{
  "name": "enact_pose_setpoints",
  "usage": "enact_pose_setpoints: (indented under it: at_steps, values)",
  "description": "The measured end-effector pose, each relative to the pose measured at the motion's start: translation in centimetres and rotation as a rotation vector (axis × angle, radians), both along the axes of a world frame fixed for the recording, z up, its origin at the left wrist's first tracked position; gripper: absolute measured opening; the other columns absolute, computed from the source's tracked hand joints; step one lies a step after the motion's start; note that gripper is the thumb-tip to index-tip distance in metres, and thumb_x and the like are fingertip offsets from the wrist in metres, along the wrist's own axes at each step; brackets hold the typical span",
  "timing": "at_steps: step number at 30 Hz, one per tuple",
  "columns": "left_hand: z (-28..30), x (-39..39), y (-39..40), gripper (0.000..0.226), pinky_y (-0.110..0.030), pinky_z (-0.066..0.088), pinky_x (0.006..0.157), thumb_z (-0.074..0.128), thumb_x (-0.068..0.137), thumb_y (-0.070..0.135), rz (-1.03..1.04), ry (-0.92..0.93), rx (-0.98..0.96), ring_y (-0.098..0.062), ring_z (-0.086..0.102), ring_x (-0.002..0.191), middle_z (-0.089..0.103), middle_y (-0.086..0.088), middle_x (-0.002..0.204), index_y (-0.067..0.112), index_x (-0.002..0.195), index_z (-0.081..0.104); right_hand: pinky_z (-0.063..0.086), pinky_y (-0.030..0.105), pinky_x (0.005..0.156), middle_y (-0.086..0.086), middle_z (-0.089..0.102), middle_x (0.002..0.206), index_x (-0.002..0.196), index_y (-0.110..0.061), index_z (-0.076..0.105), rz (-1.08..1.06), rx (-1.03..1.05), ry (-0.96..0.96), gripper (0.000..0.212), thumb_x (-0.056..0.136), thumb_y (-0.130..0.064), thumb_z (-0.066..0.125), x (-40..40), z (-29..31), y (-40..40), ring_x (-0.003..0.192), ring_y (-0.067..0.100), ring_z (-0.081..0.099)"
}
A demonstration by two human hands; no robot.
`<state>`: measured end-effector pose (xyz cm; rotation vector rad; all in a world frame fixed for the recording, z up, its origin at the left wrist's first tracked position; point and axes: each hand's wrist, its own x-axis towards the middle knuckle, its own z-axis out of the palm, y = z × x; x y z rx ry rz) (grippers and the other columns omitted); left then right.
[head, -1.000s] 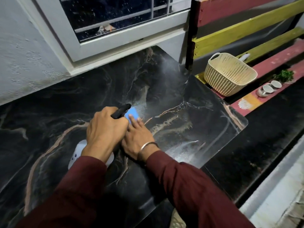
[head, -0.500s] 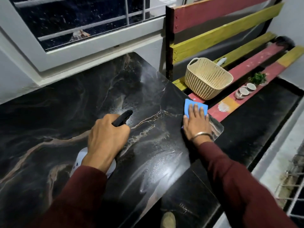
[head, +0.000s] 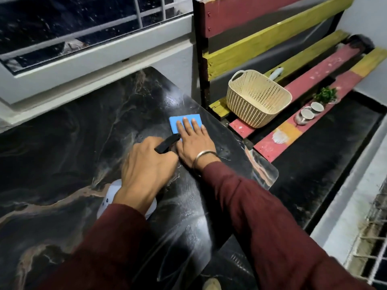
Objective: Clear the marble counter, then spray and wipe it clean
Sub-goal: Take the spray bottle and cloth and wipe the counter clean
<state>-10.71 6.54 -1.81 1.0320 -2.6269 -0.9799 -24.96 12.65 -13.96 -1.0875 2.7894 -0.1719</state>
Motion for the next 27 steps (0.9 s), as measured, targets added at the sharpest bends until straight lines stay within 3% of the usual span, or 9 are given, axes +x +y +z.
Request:
enact_pose_setpoints:
  at_steps: [4, 10, 19, 23, 27]
  values:
    - [-0.4, -1.3, -0.1, 0.025, -0.035, 0.025, 0.05, 0.056, 0.078, 0.012, 0.007, -0.008, -0.024, -0.034, 0.043, 0.06, 0.048, -0.006, 0.057, 0.011, 0.059, 0.041, 0.005, 0.044, 0.119, 0.002, 0.004, 0.161, 0.153, -0.019, 0.009, -0.1, -0.027, -0.008, 0.058, 0.1, -0.04, 0.019, -3.9, -0.1, -0.2, 0.148, 0.025, 0.003]
    - [-0.1, -1.2, 0.7, 0.023, -0.034, 0.027, 0.052, 0.056, 0.079, 0.013, -0.022, -0.004, -0.029, -0.031, 0.041, 0.058, 0.046, -0.003, 0.058, 0.013, 0.062, 0.039, 0.001, 0.044, 0.119, 0.003, 0.003, 0.161, 0.153, -0.016, 0.009, -0.315, -0.041, -0.036, 0.059, 0.1, -0.04, 0.017, -2.9, -0.5, 3.6, 0.148, 0.024, 0.001]
    - [1.3, 1.8, 3.0, 0.023, -0.035, 0.024, 0.052, 0.054, 0.077, 0.012, -0.116, 0.083, 0.009, -0.032, 0.038, 0.058, 0.043, -0.003, 0.057, 0.013, 0.06, 0.039, 0.004, 0.043, 0.12, 0.007, 0.005, 0.161, 0.153, -0.013, 0.005, -0.53, 0.048, 0.0, 0.06, 0.101, -0.04, 0.018, 3.6, 0.2, 15.0, 0.148, 0.026, 0.004]
    - [1.9, 5.1, 2.6, 0.026, -0.036, 0.023, 0.051, 0.055, 0.078, 0.012, -0.129, 0.105, 0.021, -0.032, 0.037, 0.058, 0.042, -0.001, 0.057, 0.016, 0.057, 0.039, 0.007, 0.045, 0.119, 0.009, 0.006, 0.161, 0.153, -0.011, 0.007, -0.588, 0.08, 0.021, 0.062, 0.1, -0.041, 0.021, 7.6, 0.4, 15.3, 0.147, 0.029, 0.006]
    - [2.1, 7.5, 1.5, 0.015, -0.035, 0.027, 0.052, 0.055, 0.078, 0.016, -0.128, 0.078, 0.025, -0.036, 0.046, 0.063, 0.049, -0.003, 0.06, 0.014, 0.063, 0.051, 0.004, 0.045, 0.119, 0.01, 0.003, 0.161, 0.153, -0.013, 0.004, -0.495, 0.085, 0.01, 0.063, 0.099, -0.043, 0.016, 12.2, 0.3, 13.2, 0.148, 0.03, 0.002]
